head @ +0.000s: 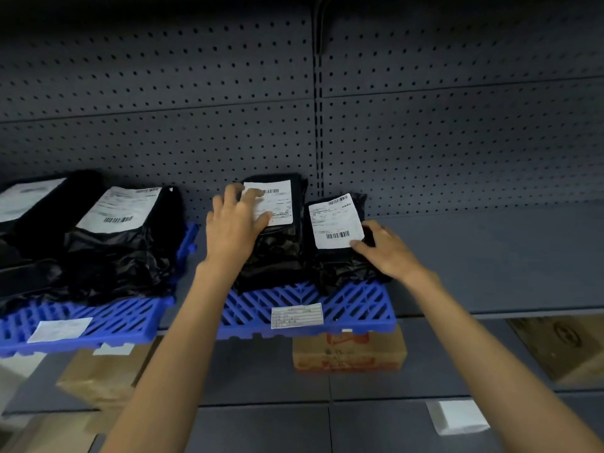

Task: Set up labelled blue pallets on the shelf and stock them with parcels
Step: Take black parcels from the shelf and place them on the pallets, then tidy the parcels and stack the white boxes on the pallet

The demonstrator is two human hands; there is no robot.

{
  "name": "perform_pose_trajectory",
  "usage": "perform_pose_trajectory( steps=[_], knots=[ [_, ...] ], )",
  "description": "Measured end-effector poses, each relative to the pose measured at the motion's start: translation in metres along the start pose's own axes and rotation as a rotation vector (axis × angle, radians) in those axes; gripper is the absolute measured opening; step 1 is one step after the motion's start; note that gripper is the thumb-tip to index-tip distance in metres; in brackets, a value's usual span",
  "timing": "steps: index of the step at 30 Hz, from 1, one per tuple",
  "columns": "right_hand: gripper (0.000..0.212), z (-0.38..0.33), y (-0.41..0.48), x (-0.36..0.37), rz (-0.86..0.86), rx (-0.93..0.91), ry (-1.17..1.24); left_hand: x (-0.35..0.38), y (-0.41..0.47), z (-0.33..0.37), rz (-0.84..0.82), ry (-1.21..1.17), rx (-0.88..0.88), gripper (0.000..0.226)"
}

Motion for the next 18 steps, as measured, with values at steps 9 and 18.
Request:
perform_pose_trajectory(
  steps=[9, 18],
  knots=[
    [0.035, 0.062, -0.07, -0.066, 0.107, 0.062, -0.424, 0.022, 0.012, 0.14, -0.186, 0.239, 0.49, 0.042],
    [0.028, 0.199, -0.2, -0.164, 0.196, 0.27, -0.554, 0.083, -0.035, 0.343, -0.363, 0.316, 0.754, 0.041]
  ],
)
Point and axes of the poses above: each hand's wrist, its own y-axis towards the middle knuckle, its own x-axis out of the palm, z = x × y, the point moved 4 cm from there along y, towards the middle knuckle, and after that the axes turned 12 degrees about -z, right-handed, at the moved point
